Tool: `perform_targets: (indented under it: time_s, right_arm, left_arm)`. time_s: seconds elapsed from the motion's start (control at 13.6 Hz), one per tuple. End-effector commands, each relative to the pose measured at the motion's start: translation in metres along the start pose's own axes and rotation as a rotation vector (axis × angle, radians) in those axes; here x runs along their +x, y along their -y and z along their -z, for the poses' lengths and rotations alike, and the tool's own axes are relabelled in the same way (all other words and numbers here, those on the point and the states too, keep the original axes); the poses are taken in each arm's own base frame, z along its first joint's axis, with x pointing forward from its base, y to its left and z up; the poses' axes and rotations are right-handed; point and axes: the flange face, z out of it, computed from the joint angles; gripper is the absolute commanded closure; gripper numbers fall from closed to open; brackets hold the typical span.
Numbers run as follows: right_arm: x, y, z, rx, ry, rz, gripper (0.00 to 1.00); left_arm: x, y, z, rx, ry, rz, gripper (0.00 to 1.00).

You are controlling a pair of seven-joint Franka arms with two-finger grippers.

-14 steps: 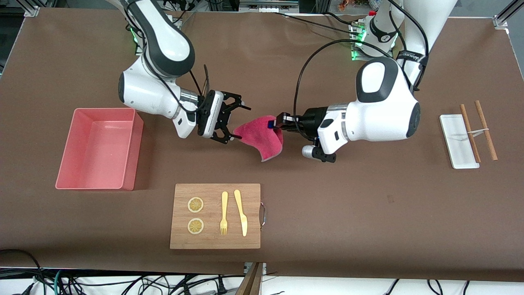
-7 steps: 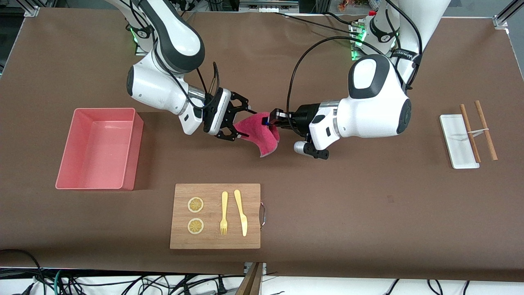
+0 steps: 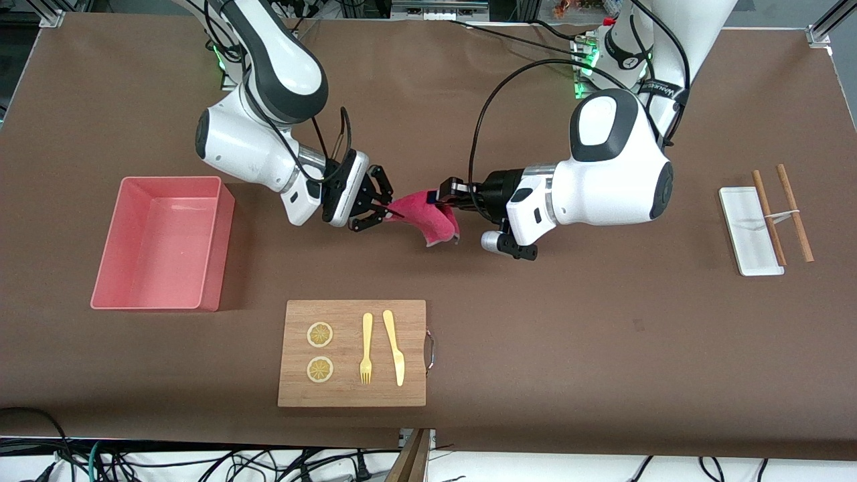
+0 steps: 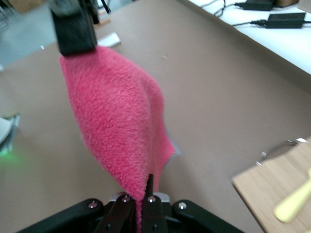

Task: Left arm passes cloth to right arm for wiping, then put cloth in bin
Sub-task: 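Open the left gripper and withdraw while the right gripper pulls cloth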

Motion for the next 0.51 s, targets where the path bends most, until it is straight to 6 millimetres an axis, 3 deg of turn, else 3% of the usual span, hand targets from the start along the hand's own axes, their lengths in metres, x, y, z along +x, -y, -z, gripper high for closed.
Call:
perform_targets:
  time_s: [0.0, 0.15, 0.29, 0.44]
  right_arm:
    - [-0.005, -0.023, 0.03, -0.057, 0.033, 0.013, 1.0]
    - [-0.015, -0.033, 0.049, -0.024, 0.047, -0.03, 1.0]
    - [-0.042, -0.05, 0.069, -0.056, 0.096, -0.1, 1.0]
    - [-0.068, -0.065, 0.083, -0.052, 0.15, -0.139, 1.0]
  left_arm:
    - [-0.004, -0.004, 0.013, -0.006, 0.005, -0.001, 0.0]
    - [-0.002, 0.014, 0.038, 0.082, 0.043, -0.019, 0.0]
    - [-0.013, 0.027, 0.074, 0.254, 0.069, -0.063, 0.0]
    - [-0.02, 0.054, 0.11, 0.468, 0.112, -0.064, 0.0]
